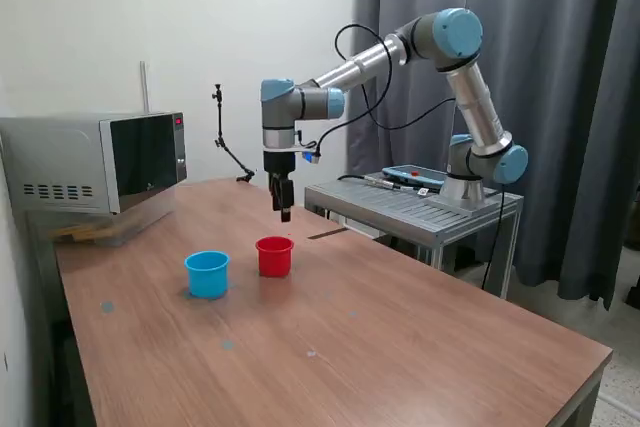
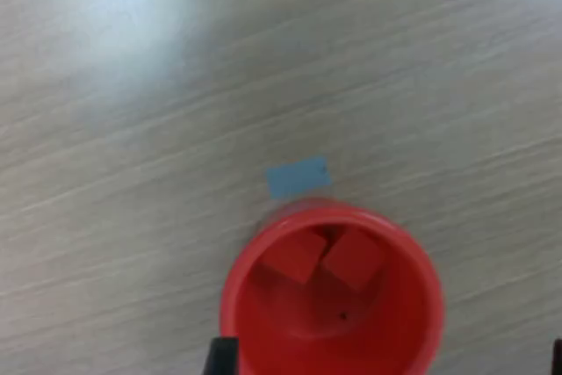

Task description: Place red objects in the red bin, and blue objects in the blue bin.

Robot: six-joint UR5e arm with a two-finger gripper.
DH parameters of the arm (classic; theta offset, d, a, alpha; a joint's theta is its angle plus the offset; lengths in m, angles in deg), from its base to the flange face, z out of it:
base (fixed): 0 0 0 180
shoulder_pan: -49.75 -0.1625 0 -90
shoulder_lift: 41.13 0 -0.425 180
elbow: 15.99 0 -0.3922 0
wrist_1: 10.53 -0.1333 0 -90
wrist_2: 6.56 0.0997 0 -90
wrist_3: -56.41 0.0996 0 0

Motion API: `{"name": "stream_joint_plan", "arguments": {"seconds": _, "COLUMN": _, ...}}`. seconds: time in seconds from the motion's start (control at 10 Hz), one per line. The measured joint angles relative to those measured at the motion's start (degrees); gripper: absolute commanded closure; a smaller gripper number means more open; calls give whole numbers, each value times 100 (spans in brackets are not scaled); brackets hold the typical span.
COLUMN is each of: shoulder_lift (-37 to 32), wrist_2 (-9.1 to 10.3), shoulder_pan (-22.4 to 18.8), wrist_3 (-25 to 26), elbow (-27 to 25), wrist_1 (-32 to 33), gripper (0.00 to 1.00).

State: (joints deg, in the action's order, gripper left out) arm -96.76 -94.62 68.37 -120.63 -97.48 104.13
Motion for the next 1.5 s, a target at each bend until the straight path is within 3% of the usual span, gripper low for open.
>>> {"name": "stream_joint_plan", "arguments": {"seconds": 0.3, "shoulder_lift": -478, "wrist_2": 2, "shoulder_pan": -214, "wrist_3": -118, "elbow": 12, "wrist_1": -532, "gripper": 0}}
{"name": "stream_joint_plan", "arguments": {"seconds": 0.7, "shoulder_lift": -1473, "wrist_2": 8, "shoulder_pan": -343, "wrist_3": -718, "elbow": 181, "wrist_1": -1875, "gripper": 0}}
{"name": "stream_joint_plan", "arguments": {"seconds": 1.5, "shoulder_lift": -3331, "wrist_2": 7, "shoulder_pan": -410, "wrist_3": -1532, "elbow": -38, "wrist_1": -3133, "gripper": 0}}
